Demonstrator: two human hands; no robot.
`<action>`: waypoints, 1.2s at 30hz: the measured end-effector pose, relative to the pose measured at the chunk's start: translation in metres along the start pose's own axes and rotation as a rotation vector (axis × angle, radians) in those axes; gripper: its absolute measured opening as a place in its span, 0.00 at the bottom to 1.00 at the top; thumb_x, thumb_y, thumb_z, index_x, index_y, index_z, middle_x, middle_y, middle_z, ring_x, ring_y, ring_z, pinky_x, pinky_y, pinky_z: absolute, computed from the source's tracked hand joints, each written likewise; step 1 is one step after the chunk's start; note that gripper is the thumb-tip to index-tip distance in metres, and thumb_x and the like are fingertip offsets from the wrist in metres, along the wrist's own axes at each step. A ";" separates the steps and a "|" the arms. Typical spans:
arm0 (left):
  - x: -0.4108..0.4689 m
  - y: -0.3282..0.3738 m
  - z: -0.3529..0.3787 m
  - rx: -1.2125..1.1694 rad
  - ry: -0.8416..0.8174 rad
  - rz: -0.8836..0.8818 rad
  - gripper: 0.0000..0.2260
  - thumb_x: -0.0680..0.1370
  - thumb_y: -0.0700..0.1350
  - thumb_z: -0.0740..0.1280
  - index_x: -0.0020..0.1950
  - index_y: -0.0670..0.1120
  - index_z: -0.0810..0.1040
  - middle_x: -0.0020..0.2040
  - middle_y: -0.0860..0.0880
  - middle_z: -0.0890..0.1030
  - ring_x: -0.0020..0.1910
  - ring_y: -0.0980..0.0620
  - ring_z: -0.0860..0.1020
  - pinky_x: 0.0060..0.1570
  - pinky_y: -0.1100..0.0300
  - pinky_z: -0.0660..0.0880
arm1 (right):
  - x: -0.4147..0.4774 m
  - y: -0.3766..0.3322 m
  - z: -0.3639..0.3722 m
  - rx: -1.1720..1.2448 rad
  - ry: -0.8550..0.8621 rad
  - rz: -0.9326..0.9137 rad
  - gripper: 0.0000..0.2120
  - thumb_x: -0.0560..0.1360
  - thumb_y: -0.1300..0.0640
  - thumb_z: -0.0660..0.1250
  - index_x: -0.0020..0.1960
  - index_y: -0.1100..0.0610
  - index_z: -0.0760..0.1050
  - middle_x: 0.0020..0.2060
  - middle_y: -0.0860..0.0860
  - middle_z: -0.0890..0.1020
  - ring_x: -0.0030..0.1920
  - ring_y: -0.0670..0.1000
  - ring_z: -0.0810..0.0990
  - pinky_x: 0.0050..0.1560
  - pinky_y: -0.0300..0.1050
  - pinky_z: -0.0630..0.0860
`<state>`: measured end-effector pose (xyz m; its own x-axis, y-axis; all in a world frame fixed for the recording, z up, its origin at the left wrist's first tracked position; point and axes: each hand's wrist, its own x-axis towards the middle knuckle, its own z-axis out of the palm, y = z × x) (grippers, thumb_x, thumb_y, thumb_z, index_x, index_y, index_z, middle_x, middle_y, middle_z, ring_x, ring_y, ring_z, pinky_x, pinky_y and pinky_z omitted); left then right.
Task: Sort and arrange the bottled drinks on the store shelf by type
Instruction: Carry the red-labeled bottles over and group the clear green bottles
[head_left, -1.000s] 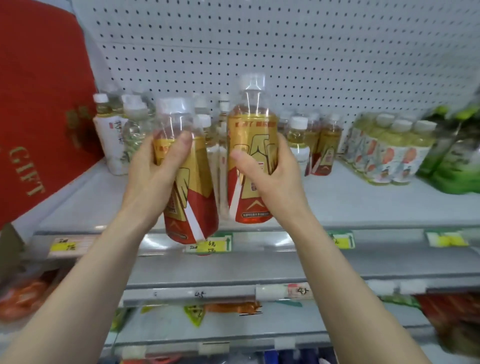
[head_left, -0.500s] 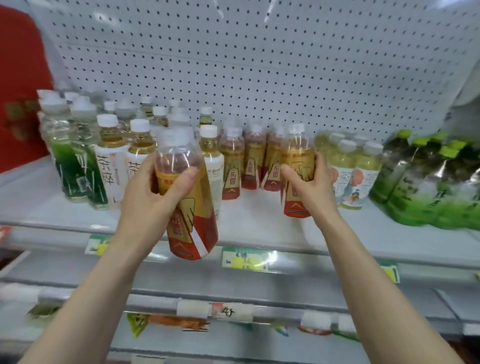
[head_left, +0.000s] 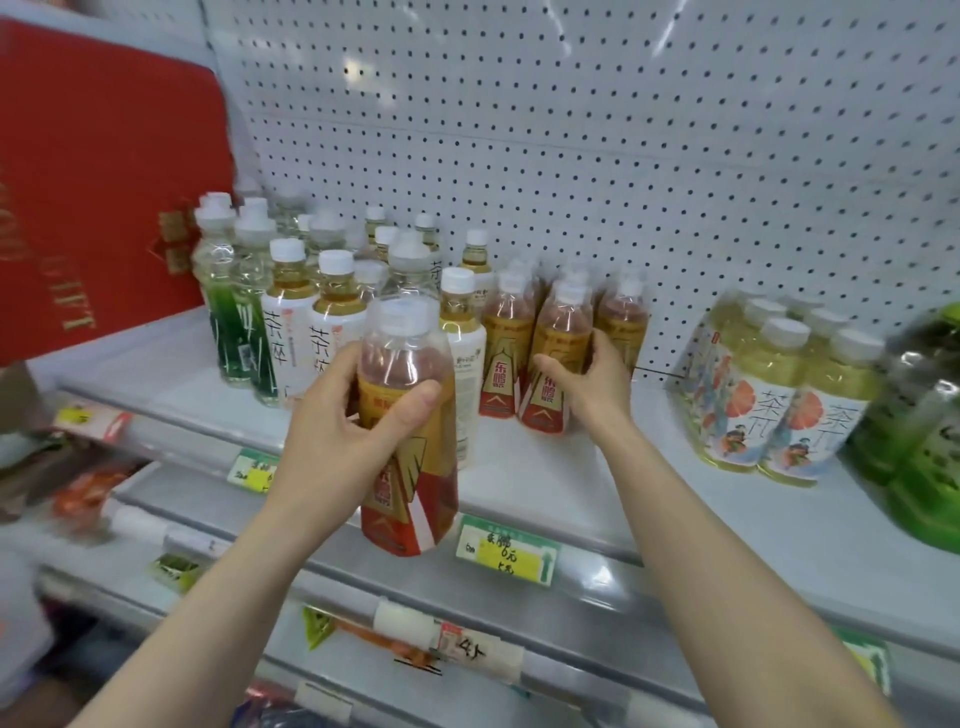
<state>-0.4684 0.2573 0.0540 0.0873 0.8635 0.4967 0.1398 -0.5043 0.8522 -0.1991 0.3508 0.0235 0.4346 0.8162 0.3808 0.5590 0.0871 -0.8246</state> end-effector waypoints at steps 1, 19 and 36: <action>0.001 0.001 0.003 0.008 -0.009 0.002 0.22 0.66 0.65 0.68 0.55 0.56 0.77 0.50 0.59 0.82 0.49 0.60 0.81 0.46 0.60 0.76 | 0.003 0.002 0.001 -0.034 -0.021 0.009 0.31 0.61 0.34 0.72 0.58 0.50 0.73 0.54 0.48 0.80 0.54 0.50 0.80 0.56 0.56 0.78; 0.053 -0.004 0.119 0.229 -0.361 0.190 0.31 0.74 0.65 0.61 0.75 0.55 0.62 0.70 0.56 0.71 0.68 0.59 0.70 0.66 0.55 0.70 | -0.045 -0.050 -0.120 -0.082 -0.132 -0.204 0.19 0.68 0.37 0.71 0.54 0.47 0.80 0.46 0.43 0.84 0.48 0.43 0.82 0.49 0.47 0.79; 0.113 -0.034 0.164 0.717 -0.198 0.405 0.36 0.74 0.30 0.67 0.78 0.42 0.55 0.78 0.39 0.56 0.77 0.41 0.56 0.74 0.48 0.58 | 0.037 -0.033 -0.097 -0.445 -0.243 -0.197 0.25 0.79 0.47 0.65 0.73 0.52 0.66 0.63 0.53 0.71 0.61 0.52 0.74 0.54 0.39 0.65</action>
<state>-0.3011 0.3713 0.0542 0.4278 0.6321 0.6461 0.6462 -0.7137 0.2703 -0.1327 0.3226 0.1052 0.1448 0.9220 0.3591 0.8811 0.0450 -0.4707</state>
